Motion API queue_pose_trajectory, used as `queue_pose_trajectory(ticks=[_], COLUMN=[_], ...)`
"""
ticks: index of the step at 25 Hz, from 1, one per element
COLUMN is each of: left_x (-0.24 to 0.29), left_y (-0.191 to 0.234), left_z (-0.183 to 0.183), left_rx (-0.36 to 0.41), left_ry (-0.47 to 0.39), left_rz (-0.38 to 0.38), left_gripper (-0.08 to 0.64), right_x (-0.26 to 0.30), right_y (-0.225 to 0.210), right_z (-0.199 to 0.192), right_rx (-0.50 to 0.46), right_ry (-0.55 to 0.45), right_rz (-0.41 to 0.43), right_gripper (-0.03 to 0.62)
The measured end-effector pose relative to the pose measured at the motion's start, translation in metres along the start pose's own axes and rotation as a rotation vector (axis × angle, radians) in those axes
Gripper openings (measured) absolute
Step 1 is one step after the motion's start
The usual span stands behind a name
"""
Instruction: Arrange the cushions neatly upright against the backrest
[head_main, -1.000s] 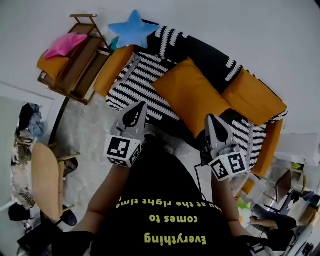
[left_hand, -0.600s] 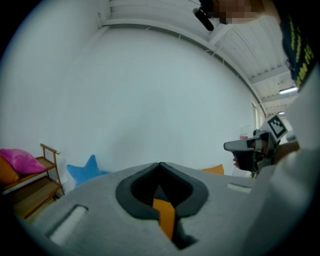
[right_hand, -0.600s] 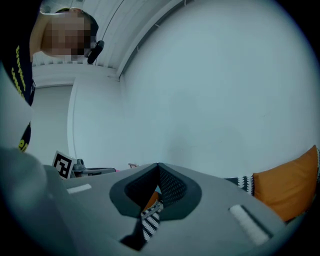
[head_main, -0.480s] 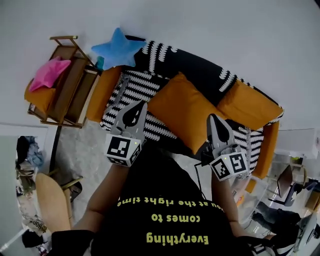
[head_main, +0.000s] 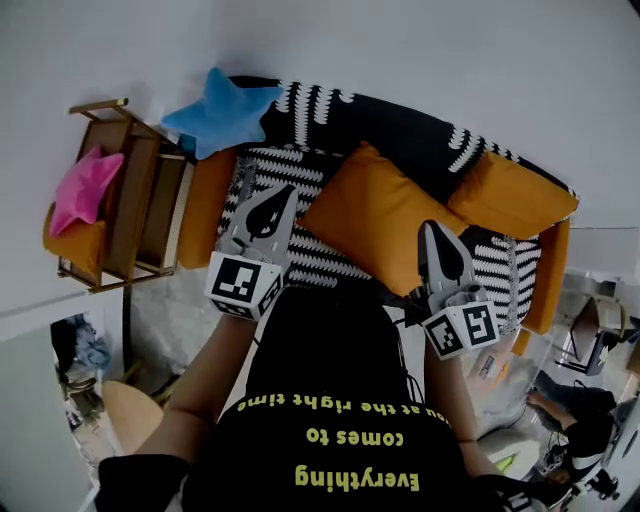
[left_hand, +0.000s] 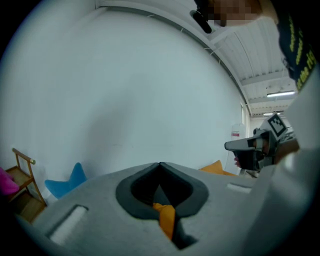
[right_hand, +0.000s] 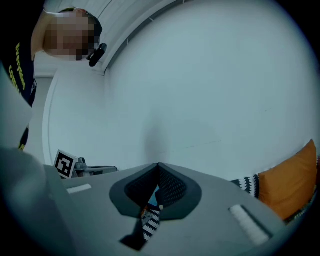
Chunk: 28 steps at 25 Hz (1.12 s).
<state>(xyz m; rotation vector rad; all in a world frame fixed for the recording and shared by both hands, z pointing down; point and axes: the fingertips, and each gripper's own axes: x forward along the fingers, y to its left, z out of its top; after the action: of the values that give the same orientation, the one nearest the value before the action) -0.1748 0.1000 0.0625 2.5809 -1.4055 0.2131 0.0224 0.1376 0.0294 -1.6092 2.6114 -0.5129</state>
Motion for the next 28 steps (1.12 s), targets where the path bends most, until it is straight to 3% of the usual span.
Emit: queue_pose_trajectory(ticks=[6,11,23,28], left_x=[0.035,0.059,0.119,0.155], left_y=[0.015,0.016,0.014,0.011], left_z=[-0.010,-0.026,-0.082,-0.130], left_rx=[-0.017,-0.030,-0.072,-0.161], left_ry=[0.033,0.066,0.165,0.194], left_rz=[-0.027,-0.030,0.012,0.017], left_gripper=[0.000,0.000,0.000,0.000], right_x=[0.008,0.022,0.045,0.033], right_y=[-0.027,-0.046,-0.131,-0.187], right_z=[-0.021,-0.034,-0.081,-0.129], right_rx=[0.035,0.054,0.125,0.148], right_ry=[0.063,0.083,0.165,0.218], right_rz=[-0.065,-0.069,-0.105,-0.181], right_gripper=[0.011,0.011,0.011,0.011])
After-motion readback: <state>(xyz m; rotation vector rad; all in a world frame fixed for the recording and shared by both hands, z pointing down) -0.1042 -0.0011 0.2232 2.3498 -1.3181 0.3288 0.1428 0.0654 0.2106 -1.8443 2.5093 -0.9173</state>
